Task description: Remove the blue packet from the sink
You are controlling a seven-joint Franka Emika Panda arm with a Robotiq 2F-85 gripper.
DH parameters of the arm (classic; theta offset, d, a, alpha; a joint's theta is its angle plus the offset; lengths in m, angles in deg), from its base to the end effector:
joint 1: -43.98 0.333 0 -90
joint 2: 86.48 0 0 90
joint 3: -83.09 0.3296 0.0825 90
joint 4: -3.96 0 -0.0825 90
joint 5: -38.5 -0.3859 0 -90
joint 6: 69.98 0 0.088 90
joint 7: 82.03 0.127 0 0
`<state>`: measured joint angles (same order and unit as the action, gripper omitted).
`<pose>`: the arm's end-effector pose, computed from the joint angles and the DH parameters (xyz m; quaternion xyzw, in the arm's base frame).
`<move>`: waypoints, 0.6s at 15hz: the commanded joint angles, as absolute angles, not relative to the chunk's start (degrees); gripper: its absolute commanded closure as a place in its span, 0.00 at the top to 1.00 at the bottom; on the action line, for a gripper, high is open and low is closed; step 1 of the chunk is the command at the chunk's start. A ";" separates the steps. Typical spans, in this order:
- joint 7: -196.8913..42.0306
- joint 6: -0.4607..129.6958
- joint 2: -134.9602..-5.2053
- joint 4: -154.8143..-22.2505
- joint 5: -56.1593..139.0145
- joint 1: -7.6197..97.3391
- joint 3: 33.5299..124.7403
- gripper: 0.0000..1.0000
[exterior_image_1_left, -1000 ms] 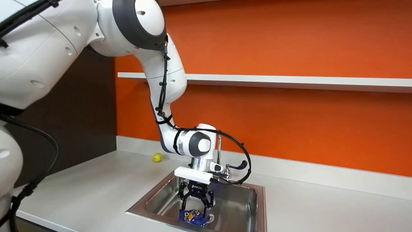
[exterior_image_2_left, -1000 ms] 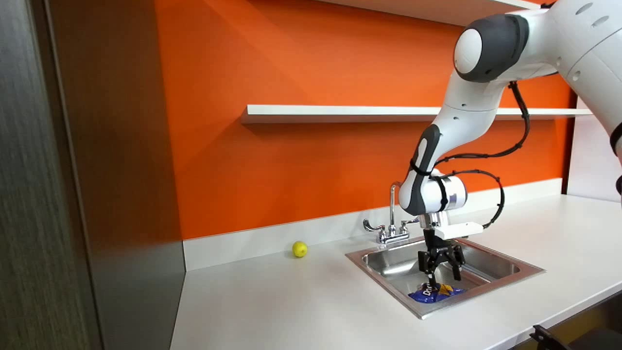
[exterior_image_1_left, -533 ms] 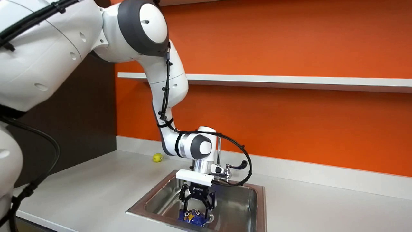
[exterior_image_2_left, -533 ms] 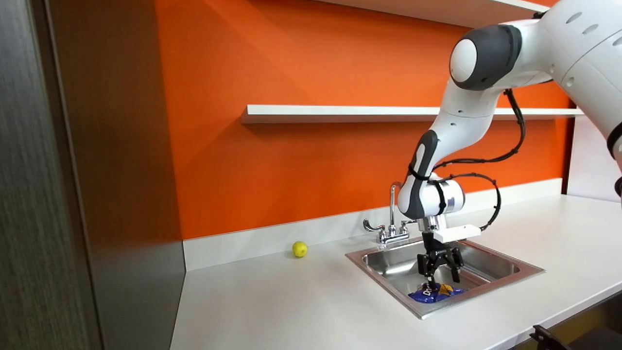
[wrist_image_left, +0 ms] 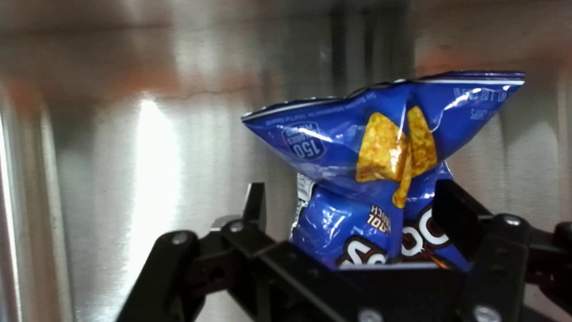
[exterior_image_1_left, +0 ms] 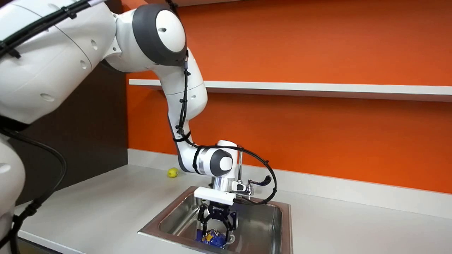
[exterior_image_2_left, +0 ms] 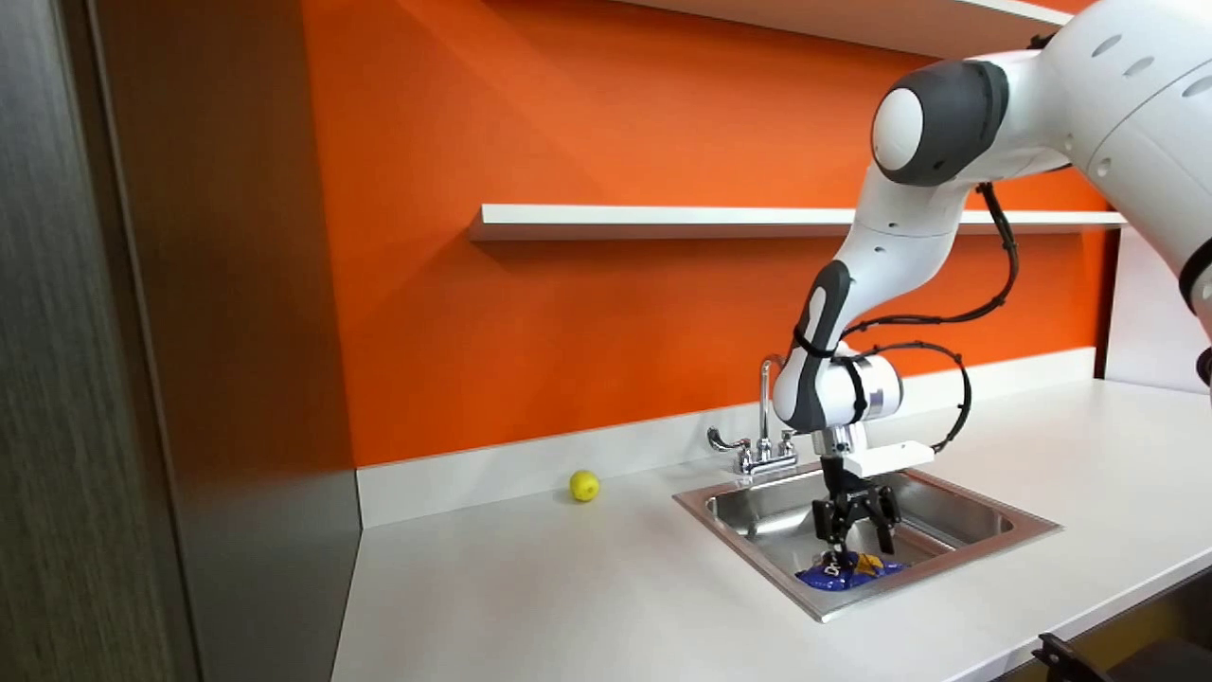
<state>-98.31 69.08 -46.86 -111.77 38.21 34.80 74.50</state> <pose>0.5321 -0.1762 0.0756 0.9893 -0.0047 -0.1459 0.0057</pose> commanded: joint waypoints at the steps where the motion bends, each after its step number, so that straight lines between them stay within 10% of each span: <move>1: -97.37 67.91 -46.15 -110.11 39.96 33.43 75.82 0.65; 9: -97.57 67.81 -45.66 -109.51 39.80 33.28 76.23 0.02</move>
